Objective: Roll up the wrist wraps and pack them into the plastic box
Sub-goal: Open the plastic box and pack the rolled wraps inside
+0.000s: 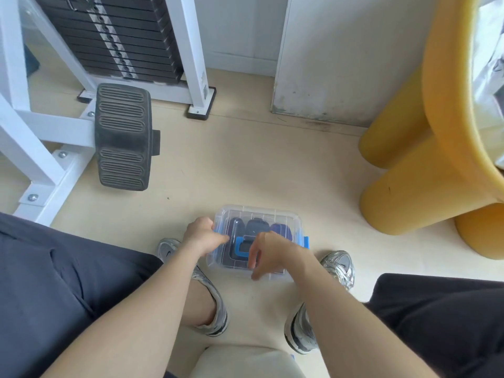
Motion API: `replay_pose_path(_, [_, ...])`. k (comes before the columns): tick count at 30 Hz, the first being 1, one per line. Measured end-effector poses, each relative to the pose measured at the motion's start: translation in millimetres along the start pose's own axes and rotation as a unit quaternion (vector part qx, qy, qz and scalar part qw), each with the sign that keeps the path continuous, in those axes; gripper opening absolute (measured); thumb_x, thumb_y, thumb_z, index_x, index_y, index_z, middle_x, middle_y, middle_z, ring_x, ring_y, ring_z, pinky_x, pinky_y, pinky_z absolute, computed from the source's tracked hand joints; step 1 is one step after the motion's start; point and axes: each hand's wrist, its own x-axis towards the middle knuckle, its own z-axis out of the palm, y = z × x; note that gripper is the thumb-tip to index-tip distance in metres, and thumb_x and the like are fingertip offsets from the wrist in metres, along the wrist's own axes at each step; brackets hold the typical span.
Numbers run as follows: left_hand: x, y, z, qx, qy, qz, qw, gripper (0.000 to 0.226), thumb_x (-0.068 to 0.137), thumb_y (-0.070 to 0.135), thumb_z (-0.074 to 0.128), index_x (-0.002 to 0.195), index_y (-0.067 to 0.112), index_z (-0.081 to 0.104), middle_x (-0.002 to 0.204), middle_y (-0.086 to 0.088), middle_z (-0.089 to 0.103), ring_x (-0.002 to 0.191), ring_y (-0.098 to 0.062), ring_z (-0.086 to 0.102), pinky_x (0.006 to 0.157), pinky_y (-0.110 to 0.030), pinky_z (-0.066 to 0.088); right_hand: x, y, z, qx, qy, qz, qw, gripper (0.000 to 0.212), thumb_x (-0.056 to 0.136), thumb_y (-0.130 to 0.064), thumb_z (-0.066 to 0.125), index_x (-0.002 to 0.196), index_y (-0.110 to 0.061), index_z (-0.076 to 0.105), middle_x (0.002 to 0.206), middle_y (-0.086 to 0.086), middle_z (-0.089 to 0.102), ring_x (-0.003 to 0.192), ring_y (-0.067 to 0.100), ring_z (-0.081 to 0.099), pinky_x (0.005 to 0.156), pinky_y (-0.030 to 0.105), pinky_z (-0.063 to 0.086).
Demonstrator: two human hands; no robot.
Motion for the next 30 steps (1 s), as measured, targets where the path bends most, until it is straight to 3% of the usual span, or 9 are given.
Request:
replay_pose_path(7, [-2.4,-6.3,6.9,-0.026,-0.045,-0.002,0.999,0.056,0.099,0.045,0.077,0.137,0.012,0.055,0.143,-0.006,0.057,0.12,-0.025,0.056,0.096,-0.033,0.045,-15.0,62.3,-16.3,0.132,0.226,0.231,0.937,0.047,0.072,-0.051,0.095,0.09,-0.022,0.063,0.094,-0.002,0.066,0.079,0.017,0.066,0.061,0.028,0.047])
replay_pose_path(12, [-1.9,-6.6,11.7,-0.073,-0.054,-0.009,0.996,0.059,0.1,0.039,0.077,0.143,0.011,0.047,0.149,-0.011,0.053,0.125,-0.029,0.058,0.105,-0.04,0.049,-29.8,95.4,-7.9,0.24,0.172,0.311,0.903,0.101,0.063,-0.08,0.089,0.127,-0.011,0.052,0.114,0.003,0.06,0.098,0.021,0.062,0.06,0.029,0.042])
replay_pose_path(17, [3.1,-7.1,13.8,-0.033,-0.056,-0.027,0.997,0.096,0.1,0.049,0.075,0.167,0.004,0.023,0.17,-0.014,0.038,0.152,-0.034,0.046,0.116,-0.04,0.043,-22.1,95.8,2.6,0.285,0.151,0.303,0.897,0.083,0.078,-0.073,0.084,0.116,-0.006,0.053,0.094,0.005,0.065,0.071,0.021,0.062,0.062,0.033,0.053])
replay_pose_path(19, [4.6,-4.5,12.0,0.013,-0.029,-0.039,0.999,0.077,0.095,0.054,0.08,0.147,0.004,0.055,0.148,-0.015,0.061,0.134,-0.032,0.062,0.104,-0.039,0.051,-21.3,96.5,-0.4,0.314,0.196,0.324,0.871,0.082,0.061,-0.068,0.097,0.097,-0.003,0.063,0.079,0.004,0.071,0.061,0.02,0.062,0.057,0.031,0.054])
replay_pose_path(20, [5.4,-3.7,12.1,0.016,-0.002,-0.042,0.999,0.054,0.09,0.053,0.086,0.115,0.007,0.071,0.117,-0.013,0.073,0.107,-0.029,0.071,0.087,-0.037,0.055,-21.2,96.6,-3.1,0.309,0.212,0.331,0.866,0.079,0.054,-0.066,0.101,0.09,-0.003,0.07,0.071,0.003,0.072,0.057,0.019,0.062,0.054,0.029,0.053])
replay_pose_path(21, [4.3,-2.4,11.8,0.01,0.029,-0.043,0.999,0.047,0.086,0.051,0.091,0.079,0.012,0.066,0.083,-0.008,0.07,0.076,-0.025,0.067,0.069,-0.034,0.05,-21.4,95.3,-5.6,0.299,0.217,0.334,0.867,0.077,0.05,-0.063,0.103,0.087,-0.003,0.075,0.065,0.003,0.072,0.053,0.018,0.061,0.051,0.027,0.051])
replay_pose_path(23, [0.9,1.7,11.3,-0.001,0.054,-0.049,0.997,0.066,0.08,0.045,0.096,0.055,0.018,0.042,0.053,0.0,0.051,0.054,-0.023,0.05,0.053,-0.03,0.037,-19.1,90.0,-8.0,0.268,0.22,0.333,0.877,0.074,0.05,-0.059,0.103,0.088,-0.002,0.075,0.065,0.006,0.073,0.052,0.019,0.063,0.05,0.026,0.049])
replay_pose_path(27, [-2.7,1.6,9.8,-0.036,0.046,-0.054,0.997,0.062,0.078,0.04,0.098,0.054,0.017,0.045,0.051,-0.001,0.055,0.054,-0.024,0.059,0.062,-0.029,0.052,-15.8,85.1,-18.7,0.213,0.166,0.331,0.904,0.069,0.068,-0.051,0.098,0.103,0.002,0.071,0.075,0.012,0.077,0.049,0.021,0.068,0.054,0.027,0.054])
replay_pose_path(30, [2.0,-8.5,8.4,-0.109,-0.016,-0.071,0.991,0.045,0.087,0.037,0.091,0.07,0.011,0.058,0.076,-0.004,0.063,0.063,-0.024,0.061,0.062,-0.034,0.062,-19.9,84.8,-30.6,0.239,-0.078,0.332,0.909,0.042,0.103,-0.028,0.073,0.119,0.01,0.064,0.09,0.019,0.082,0.084,0.034,0.083,0.091,0.051,0.066])
